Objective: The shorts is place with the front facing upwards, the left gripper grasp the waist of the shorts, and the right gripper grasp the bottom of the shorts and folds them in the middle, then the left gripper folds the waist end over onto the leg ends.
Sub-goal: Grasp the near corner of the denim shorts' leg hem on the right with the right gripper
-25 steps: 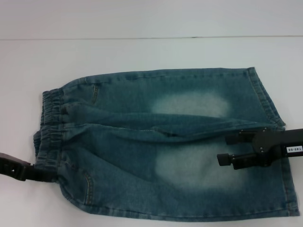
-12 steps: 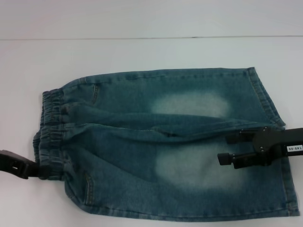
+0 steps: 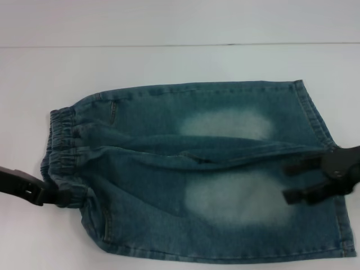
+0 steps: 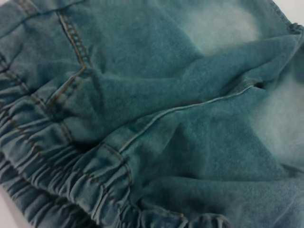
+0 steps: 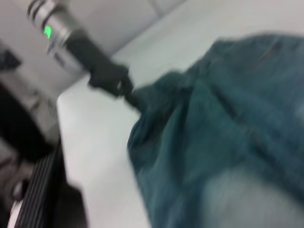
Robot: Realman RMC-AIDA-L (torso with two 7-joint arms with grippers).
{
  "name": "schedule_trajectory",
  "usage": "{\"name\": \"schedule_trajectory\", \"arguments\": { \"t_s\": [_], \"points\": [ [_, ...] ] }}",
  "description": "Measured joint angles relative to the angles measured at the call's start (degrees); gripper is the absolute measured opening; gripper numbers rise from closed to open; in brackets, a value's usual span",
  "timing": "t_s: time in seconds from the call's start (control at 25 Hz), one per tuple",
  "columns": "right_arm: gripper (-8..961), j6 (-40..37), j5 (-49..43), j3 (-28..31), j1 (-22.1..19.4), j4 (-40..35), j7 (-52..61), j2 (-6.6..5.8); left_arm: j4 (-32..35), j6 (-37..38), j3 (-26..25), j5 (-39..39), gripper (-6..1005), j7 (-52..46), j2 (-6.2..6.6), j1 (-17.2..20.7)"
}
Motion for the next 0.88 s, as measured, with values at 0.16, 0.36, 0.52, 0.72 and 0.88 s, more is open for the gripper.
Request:
{"name": "schedule_trajectory", "arguments": {
  "t_s": [0.16,0.36,0.52,0.72,0.88],
  "points": [
    [940,-4.78,-8.72,0.28,3.03,-2.82,2.88,-1.07,-0.22,0.01,0.08,0.0,37,0.08,-0.26,-0.39],
    [940,-7.33,-16.83,0.05,4.9,-4.19,4.38,-0.66,-1.82,-0.56,0.13,0.04,37,0.11,-0.42,-1.05],
    [940,-8.35,-22.02,0.02,5.54,-4.3,4.8,-0.6,-2.23,-0.85,0.12,0.13,37,0.12,-0.37,-1.38],
    [940,-8.52,-28.11,-0.07,5.63,-4.98,4.96,-0.66,-2.24,-0.7,0.11,0.09,38,0.05,-0.17,-1.86],
    [942,-8.54,-31.07,-0.08,5.54,-5.06,4.32,-0.91,-2.24,-0.75,0.1,0.1,38,-0.1,-0.13,-2.23]
  ]
}}
